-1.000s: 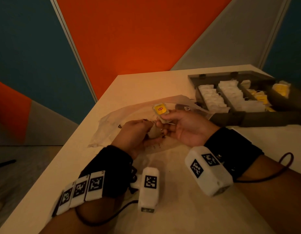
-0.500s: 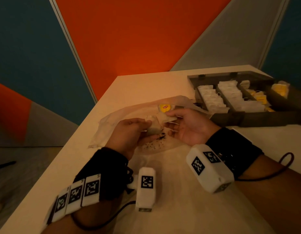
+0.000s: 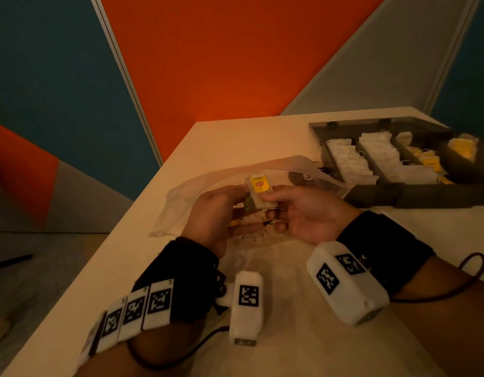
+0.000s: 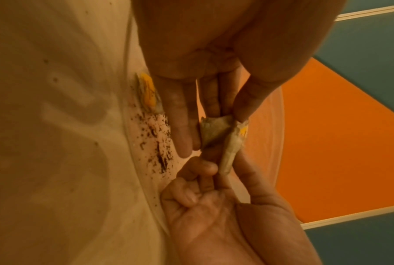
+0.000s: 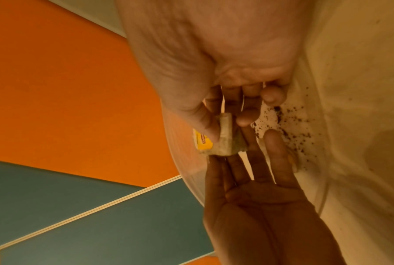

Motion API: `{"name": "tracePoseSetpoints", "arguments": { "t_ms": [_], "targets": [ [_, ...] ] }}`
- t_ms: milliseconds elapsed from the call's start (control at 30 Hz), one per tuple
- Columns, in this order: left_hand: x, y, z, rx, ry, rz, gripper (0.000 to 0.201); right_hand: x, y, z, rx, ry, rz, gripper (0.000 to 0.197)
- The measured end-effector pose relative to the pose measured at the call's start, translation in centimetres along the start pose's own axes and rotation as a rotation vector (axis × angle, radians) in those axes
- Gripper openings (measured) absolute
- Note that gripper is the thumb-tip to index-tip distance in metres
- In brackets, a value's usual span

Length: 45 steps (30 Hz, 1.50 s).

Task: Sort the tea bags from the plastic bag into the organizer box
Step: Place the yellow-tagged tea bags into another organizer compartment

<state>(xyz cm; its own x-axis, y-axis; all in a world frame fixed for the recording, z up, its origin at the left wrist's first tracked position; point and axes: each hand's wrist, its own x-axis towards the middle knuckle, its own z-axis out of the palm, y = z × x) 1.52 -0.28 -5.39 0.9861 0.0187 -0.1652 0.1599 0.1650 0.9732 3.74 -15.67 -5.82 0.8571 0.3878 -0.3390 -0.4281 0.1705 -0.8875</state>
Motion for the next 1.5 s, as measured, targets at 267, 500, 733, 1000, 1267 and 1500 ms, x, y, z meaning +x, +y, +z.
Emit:
{"name": "tracePoseSetpoints", "arguments": {
  "t_ms": [267, 500, 733, 1000, 1267, 1500],
  "targets": [
    [-0.1, 0.1, -0.3, -0.002, -0.054, 0.021, 0.033, 0.3, 0.3, 0.0, -0.026, 0.032, -0.04, 0.012],
    [0.0, 0.5, -0.6, 0.005, 0.092, 0.158, 0.011, 0.2, -0.6, 0.1, -0.284, 0.233, -0.108, 0.006],
    [-0.4, 2.3, -1.5, -0.101, 0.028, 0.264, 0.005, 2.0, -2.3, 2.7, -1.357, 0.056, -0.216, 0.025],
    [-0.4, 2.8, -2.8, -0.115, 0.105, 0.189, 0.01, 5.6, -1.5, 6.2, -1.542, -0.339, -0.465, 0.022],
    [0.1, 3.2, -3.0, -0.022, 0.185, 0.2, 0.015, 6.8, -1.5, 7.0, -1.553, -0.36, -0.319, 0.044],
    [0.3, 3.3, -3.5, -0.002, 0.213, 0.227, 0.011, 6.9, -1.7, 7.6, -1.653, -0.253, -0.392, 0.02]
  ]
}}
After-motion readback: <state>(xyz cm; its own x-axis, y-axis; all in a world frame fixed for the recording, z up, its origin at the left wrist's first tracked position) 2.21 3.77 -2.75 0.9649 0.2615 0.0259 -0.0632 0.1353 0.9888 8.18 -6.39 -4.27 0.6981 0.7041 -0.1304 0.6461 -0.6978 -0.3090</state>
